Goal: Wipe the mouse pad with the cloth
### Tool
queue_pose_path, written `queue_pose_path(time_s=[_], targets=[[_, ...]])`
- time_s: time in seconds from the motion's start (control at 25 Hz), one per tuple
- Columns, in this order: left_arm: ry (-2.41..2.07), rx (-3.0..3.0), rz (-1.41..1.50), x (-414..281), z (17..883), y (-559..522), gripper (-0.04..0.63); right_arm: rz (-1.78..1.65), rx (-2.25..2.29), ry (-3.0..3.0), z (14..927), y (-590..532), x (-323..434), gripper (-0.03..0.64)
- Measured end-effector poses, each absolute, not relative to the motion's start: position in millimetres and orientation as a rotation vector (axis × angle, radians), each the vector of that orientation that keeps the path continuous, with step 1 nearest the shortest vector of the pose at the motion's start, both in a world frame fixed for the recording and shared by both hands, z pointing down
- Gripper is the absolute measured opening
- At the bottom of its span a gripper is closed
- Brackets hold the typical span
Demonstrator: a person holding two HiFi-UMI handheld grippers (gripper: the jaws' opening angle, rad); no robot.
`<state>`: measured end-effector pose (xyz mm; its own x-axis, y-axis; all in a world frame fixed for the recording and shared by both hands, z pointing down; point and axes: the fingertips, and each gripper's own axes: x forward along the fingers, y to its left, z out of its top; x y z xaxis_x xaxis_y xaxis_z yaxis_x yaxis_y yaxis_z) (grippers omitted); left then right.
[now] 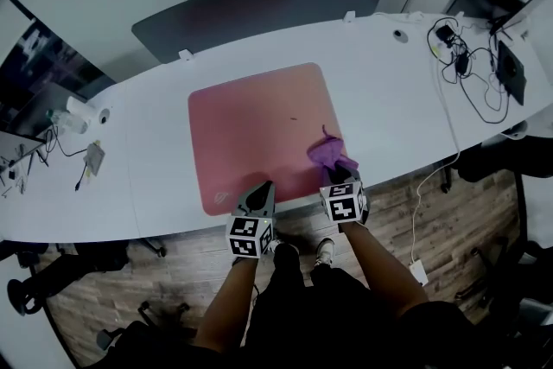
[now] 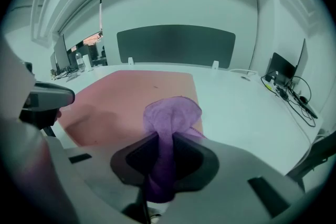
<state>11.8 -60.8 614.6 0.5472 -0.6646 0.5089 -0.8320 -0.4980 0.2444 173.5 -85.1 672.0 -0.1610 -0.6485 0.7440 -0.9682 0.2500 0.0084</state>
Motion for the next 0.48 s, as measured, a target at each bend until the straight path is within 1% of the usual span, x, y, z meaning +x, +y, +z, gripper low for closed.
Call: queue_pose_path(time_s=[0.28,0.48], targets=[[-1.173,2.313,0.505,25,626,-52,0.021,0.631,1.541,-1.838,672,-82,218,0.091],[-1.163,2.324,0.516,27,625,-47,0.021,0.628,1.53,-1.839,673,-83,223,0.095]])
